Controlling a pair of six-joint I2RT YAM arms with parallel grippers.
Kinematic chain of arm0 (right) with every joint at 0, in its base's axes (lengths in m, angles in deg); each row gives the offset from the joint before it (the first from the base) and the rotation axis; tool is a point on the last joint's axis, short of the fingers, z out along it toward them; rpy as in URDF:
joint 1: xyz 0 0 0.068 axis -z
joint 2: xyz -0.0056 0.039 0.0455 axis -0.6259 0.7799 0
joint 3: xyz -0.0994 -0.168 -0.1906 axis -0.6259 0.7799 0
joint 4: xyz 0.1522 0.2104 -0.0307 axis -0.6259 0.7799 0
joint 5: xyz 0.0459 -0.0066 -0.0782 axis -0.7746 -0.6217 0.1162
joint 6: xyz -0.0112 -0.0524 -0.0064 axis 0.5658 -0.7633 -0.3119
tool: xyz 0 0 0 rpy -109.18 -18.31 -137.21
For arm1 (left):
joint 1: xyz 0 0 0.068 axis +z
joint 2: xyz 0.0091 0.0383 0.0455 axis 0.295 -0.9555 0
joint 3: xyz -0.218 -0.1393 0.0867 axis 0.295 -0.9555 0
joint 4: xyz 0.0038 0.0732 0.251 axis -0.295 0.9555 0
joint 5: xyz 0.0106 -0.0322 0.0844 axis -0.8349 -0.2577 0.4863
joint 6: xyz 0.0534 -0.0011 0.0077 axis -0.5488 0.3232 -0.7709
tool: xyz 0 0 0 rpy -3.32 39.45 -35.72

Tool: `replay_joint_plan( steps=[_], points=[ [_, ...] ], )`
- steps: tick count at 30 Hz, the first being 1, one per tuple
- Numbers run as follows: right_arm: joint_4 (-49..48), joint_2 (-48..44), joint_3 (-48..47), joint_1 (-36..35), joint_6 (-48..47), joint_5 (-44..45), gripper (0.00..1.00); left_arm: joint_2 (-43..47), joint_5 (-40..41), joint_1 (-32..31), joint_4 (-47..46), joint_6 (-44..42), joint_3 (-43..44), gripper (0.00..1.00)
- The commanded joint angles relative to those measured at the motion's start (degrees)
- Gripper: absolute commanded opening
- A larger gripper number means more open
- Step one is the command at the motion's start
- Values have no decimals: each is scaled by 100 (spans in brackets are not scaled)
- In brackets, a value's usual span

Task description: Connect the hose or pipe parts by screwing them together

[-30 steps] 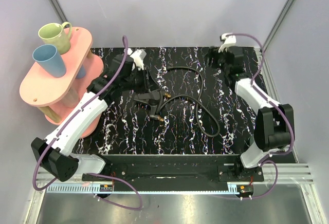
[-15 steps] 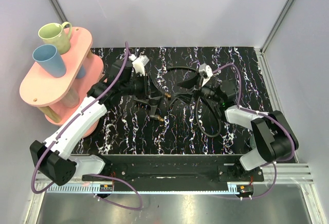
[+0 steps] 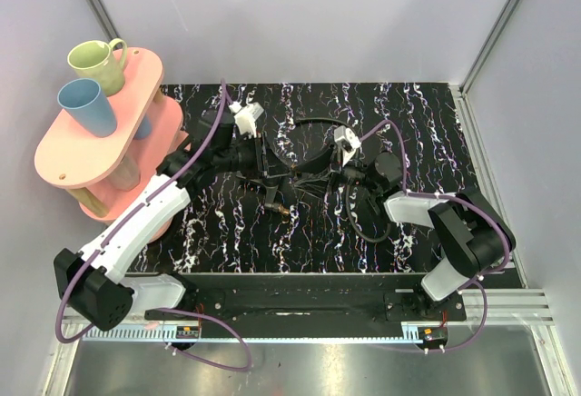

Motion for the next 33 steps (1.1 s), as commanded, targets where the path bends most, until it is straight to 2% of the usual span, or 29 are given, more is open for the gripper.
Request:
replay_joint_plan(
  steps=[1,10,19,23,31,33],
  points=[
    [-1334,-236,45,-111,-129,28,64,247,-239,18,-592,274,-84,0],
    [-1317,-447,63,-190,-287,265,56,300,-178,27,-654,362,-163,0],
    [-1193,-508,-60,-243,-305,212,59,282,-283,27,-812,485,-233,0],
    [-1167,-508,-87,-269,-305,238,52,291,-301,27,-838,521,-251,0],
    [-1158,-517,-122,-313,-296,274,45,282,-275,27,-899,582,-356,0],
    [-1158,-526,-139,-322,-296,291,39,282,-275,27,-908,591,-365,0]
  ],
)
